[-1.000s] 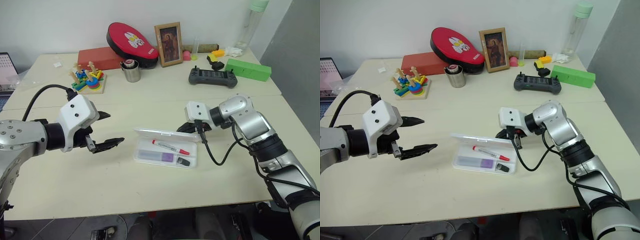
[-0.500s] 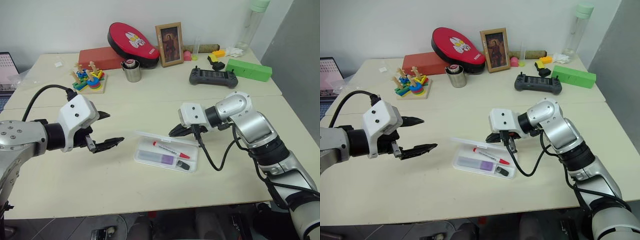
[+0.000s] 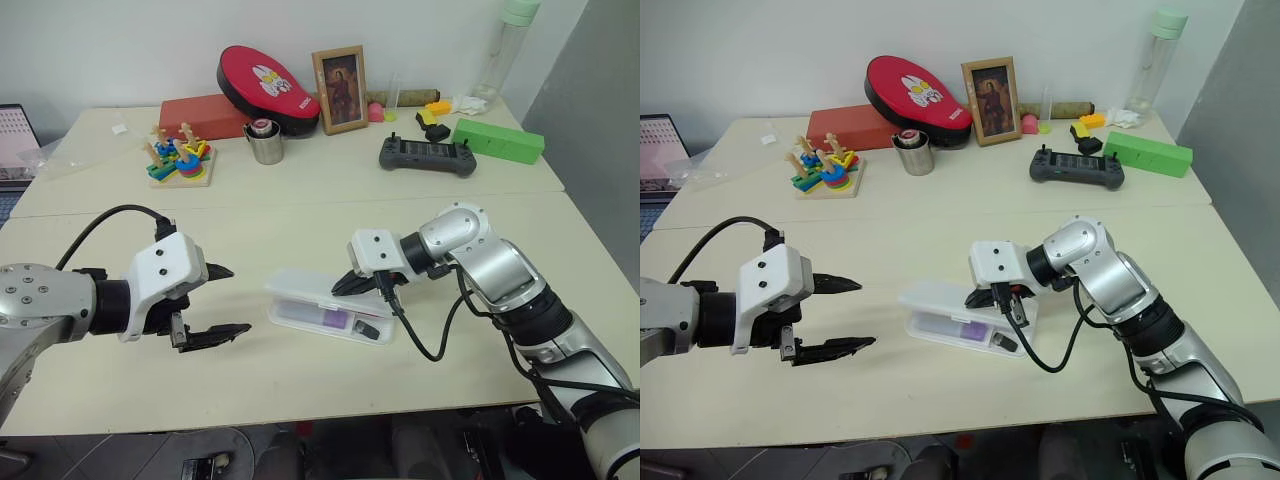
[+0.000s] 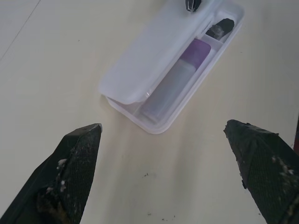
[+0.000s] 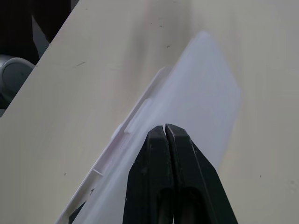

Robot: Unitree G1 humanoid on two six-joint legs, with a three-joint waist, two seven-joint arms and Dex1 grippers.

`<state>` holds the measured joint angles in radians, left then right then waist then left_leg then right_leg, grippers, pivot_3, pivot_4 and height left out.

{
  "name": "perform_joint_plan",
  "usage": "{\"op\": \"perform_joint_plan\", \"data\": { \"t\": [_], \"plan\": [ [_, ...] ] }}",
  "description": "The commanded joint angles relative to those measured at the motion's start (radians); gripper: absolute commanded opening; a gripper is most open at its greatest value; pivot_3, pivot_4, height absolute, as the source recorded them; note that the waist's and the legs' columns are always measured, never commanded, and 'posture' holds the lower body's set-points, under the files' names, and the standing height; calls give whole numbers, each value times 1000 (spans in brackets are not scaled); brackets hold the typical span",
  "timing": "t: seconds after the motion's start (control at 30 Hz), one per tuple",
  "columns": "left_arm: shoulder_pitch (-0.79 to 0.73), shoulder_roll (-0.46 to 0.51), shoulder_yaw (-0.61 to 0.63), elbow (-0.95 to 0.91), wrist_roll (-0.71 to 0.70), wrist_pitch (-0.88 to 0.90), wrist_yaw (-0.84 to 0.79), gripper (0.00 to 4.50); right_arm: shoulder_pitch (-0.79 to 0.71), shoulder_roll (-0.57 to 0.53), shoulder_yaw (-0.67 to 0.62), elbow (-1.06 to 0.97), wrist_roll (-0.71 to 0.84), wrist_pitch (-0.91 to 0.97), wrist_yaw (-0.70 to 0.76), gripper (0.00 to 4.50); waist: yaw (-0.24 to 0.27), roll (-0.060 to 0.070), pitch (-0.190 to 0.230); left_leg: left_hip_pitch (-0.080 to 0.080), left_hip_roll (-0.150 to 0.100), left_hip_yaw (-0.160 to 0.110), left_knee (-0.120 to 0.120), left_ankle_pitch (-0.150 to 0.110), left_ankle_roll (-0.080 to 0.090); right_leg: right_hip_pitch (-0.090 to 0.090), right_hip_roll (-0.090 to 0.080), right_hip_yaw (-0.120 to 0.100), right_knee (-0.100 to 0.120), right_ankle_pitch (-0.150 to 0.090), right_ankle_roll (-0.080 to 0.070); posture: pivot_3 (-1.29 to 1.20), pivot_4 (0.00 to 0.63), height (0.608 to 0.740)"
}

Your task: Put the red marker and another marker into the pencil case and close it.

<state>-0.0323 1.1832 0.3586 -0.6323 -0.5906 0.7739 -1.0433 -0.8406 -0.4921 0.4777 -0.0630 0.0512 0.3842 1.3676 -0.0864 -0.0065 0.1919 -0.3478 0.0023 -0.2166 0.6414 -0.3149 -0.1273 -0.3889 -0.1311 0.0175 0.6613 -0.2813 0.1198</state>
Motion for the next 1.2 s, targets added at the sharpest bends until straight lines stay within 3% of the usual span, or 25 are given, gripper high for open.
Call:
{"op": "perform_joint_plan", "data": {
  "t": [0.03, 0.5, 0.87, 1.0, 1.2],
  "plan": [
    [-20, 16, 3, -19, -1, -15, -4, 4500, 15, 5, 20, -27, 3, 0, -5, 18, 0, 0, 0, 0, 0, 0, 0, 0, 0, 0, 0, 0, 0, 0, 0, 0, 150, 740],
    [-46, 12, -19, -20, 1, -12, 9, 4500, 50, 67, 105, 218, -129, -118, -106, 18, -2, 0, 0, 3, 2, 0, 0, 0, 0, 1, 3, 0, 2, 0, 0, 0, 150, 740],
    [-14, -33, 4, -20, -5, 4, 53, 4500, 37, 37, -12, 41, 18, 55, -62, 18, 1, 1, 0, 2, 8, 0, 0, 2, -3, 0, 9, 0, 1, 3, -4, 0, 150, 740],
    [52, -174, 25, 25, 39, -8, 191, 4500, 51, -10, -208, -73, 144, 238, -136, 18, 2, 2, 1, 1, 8, 0, -1, 2, -3, 0, 8, 0, -1, 3, -5, 0, 150, 740],
    [112, -326, 20, 31, 105, -39, 338, 4500, 170, -97, -359, -180, 220, 375, -241, 18, 14, 0, 0, 0, 8, 0, -3, 2, -3, 0, 8, -1, -5, 3, -5, 0, 150, 740]
  ]
}}
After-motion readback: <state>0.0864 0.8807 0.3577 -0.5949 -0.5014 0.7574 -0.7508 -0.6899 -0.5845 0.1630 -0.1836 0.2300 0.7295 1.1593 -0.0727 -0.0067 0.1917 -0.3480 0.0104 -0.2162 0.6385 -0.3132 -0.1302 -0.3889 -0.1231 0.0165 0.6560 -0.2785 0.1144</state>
